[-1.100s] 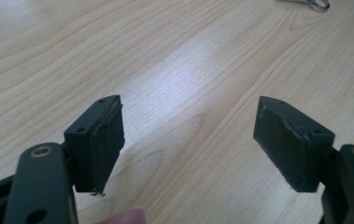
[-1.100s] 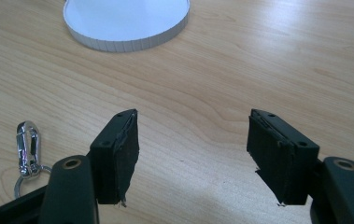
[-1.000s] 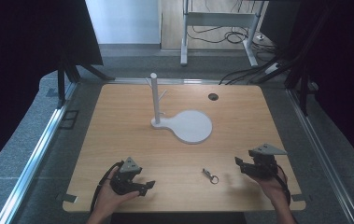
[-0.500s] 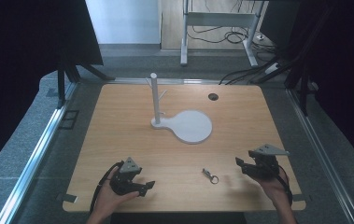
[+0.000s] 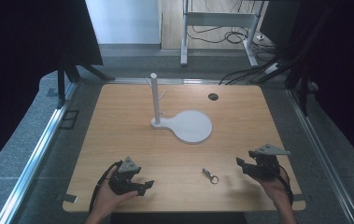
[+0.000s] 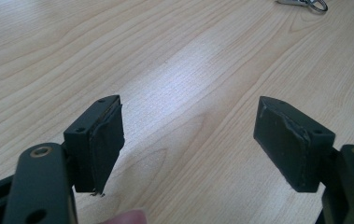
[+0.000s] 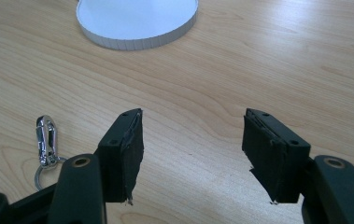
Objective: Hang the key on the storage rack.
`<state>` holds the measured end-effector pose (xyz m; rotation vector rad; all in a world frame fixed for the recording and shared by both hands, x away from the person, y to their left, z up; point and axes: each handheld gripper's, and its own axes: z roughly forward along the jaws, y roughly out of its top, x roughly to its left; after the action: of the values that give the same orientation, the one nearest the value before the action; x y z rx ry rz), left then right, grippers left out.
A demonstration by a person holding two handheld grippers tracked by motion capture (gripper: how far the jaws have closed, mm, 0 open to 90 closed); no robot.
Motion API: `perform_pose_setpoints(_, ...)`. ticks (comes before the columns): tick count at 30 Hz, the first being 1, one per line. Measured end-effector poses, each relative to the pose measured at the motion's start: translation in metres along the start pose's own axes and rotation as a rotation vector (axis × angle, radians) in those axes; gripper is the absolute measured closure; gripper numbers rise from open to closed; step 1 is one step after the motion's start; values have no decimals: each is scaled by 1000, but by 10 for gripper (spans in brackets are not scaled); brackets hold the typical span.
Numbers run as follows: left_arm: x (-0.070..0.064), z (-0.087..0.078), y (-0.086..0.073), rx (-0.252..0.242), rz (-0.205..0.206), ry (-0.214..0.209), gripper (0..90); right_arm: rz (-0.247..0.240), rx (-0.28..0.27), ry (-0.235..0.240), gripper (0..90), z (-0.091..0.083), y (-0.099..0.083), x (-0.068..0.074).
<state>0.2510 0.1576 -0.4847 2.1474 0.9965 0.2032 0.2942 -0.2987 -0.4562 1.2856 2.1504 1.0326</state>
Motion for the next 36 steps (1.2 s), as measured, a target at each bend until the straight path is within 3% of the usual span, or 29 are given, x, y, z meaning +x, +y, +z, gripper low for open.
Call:
perform_pose_setpoints(9,0,1,-1,14,-15,-5,216,-21,4,8,408,-2,2,3)
perform_pose_setpoints(22,7,-15,0,-73,-66,10,213,-35,36,26,412,4,4,10)
perform_pose_setpoints(32,7,-14,0,-59,-63,2,214,-105,129,35,432,6,17,18)
perform_pose_setpoints(33,6,-14,0,-59,-61,1,216,-135,160,48,437,5,23,21)
perform_pose_setpoints(36,5,-14,0,-59,-57,-2,218,-159,183,53,440,5,26,24)
